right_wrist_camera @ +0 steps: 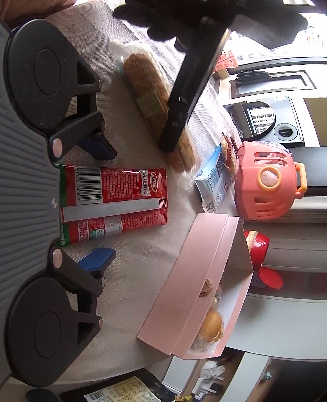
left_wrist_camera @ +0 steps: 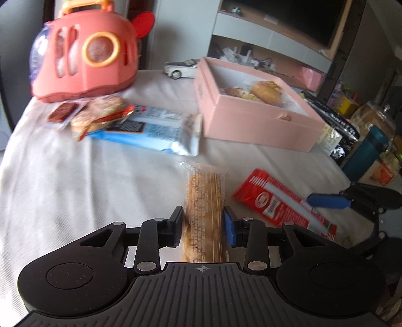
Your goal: Organize snacks
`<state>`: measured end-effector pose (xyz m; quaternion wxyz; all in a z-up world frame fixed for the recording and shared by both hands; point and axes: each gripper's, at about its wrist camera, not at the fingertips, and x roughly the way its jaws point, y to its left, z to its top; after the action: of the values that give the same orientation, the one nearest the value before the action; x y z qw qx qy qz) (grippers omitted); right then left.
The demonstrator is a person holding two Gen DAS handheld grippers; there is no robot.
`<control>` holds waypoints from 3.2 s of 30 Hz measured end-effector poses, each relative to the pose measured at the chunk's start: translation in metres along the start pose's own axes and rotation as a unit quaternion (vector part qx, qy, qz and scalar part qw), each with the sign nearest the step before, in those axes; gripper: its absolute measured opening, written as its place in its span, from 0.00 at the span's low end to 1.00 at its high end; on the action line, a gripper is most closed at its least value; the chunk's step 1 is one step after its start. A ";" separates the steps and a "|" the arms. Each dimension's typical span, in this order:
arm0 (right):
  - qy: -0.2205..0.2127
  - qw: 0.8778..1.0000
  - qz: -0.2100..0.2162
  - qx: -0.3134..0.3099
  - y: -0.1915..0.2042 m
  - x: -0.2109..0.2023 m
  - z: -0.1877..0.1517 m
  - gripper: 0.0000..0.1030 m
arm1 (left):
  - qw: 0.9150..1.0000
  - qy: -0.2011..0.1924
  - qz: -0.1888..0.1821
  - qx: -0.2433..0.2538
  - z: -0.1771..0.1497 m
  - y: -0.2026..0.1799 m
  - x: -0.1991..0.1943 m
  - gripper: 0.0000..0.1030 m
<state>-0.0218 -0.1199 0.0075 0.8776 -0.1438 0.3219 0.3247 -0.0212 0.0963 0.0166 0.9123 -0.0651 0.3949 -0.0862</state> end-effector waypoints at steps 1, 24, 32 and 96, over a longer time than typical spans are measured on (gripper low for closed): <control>0.000 1.000 0.000 0.001 0.000 0.000 0.000 0.76 | 1.000 0.003 -0.001 -0.005 -0.002 0.003 -0.003 0.37; 0.026 0.999 0.032 0.008 0.000 0.012 0.015 0.93 | 0.998 -0.032 -0.033 -0.049 -0.024 0.014 -0.012 0.38; 0.046 0.999 0.004 0.012 0.002 0.034 0.043 0.76 | 0.998 -0.009 -0.030 -0.057 -0.015 0.016 -0.011 0.38; -0.142 0.978 -0.131 0.083 -0.099 -0.107 0.118 0.46 | 0.993 -0.071 -0.093 0.025 0.208 -0.076 0.068 0.33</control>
<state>0.0372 -0.1910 0.1709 0.9582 -0.0634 0.1982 0.1962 0.1694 0.0188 0.1239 0.9273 -0.0844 0.3195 -0.1755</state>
